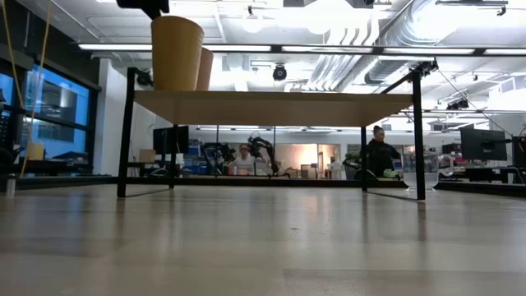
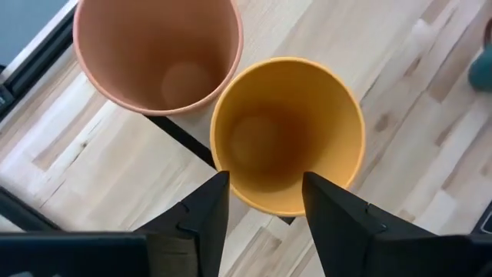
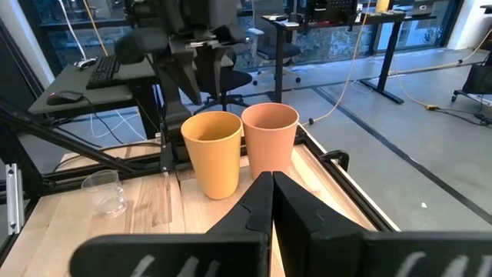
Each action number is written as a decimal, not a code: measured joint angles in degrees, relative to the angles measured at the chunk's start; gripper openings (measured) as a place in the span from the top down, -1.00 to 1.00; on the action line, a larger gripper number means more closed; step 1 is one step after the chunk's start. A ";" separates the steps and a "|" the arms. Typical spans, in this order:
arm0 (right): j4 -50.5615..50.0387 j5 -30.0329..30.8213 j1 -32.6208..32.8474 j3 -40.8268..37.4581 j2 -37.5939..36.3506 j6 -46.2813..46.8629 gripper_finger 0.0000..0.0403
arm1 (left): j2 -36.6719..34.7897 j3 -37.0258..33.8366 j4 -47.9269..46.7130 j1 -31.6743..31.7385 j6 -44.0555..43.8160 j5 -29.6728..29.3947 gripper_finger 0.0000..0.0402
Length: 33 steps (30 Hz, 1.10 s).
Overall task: Stack small to large cups/mugs on shelf
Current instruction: Put the top transparent mug on the shelf
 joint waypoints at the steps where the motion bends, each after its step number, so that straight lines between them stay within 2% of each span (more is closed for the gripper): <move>1: 0.02 0.00 0.02 0.00 0.00 0.00 1.00 | -0.35 0.00 0.18 0.00 0.00 0.00 0.24; 6: 0.97 0.00 0.01 0.00 0.00 -0.08 1.00 | -4.28 -0.02 8.09 -0.06 0.19 0.02 0.24; 11: 7.86 1.36 0.00 0.00 0.00 -0.95 1.00 | -10.04 -0.02 25.20 -0.07 3.33 -0.92 0.24; 15: 14.06 1.68 0.00 0.00 0.00 -4.22 1.00 | -13.41 -0.36 39.54 -0.07 10.04 -0.63 0.24; 18: 16.80 1.67 0.00 0.00 0.00 -5.54 1.00 | -15.63 -3.21 48.25 -0.07 13.78 -0.21 0.28; 22: 17.16 1.67 0.02 0.00 0.00 -5.46 1.00 | -19.54 -12.77 61.21 -0.07 15.45 0.63 0.48; 27: 17.24 1.39 0.06 0.00 0.00 -4.14 1.00 | -27.03 -30.49 79.99 -0.04 10.01 6.17 0.92; 30: 17.31 1.33 0.04 0.00 0.00 -2.30 1.00 | -31.85 -39.17 87.77 -0.07 5.86 8.13 0.93; 33: 17.28 1.33 0.04 0.00 0.00 -0.37 1.00 | -36.39 -44.94 92.03 -0.04 3.73 9.57 0.93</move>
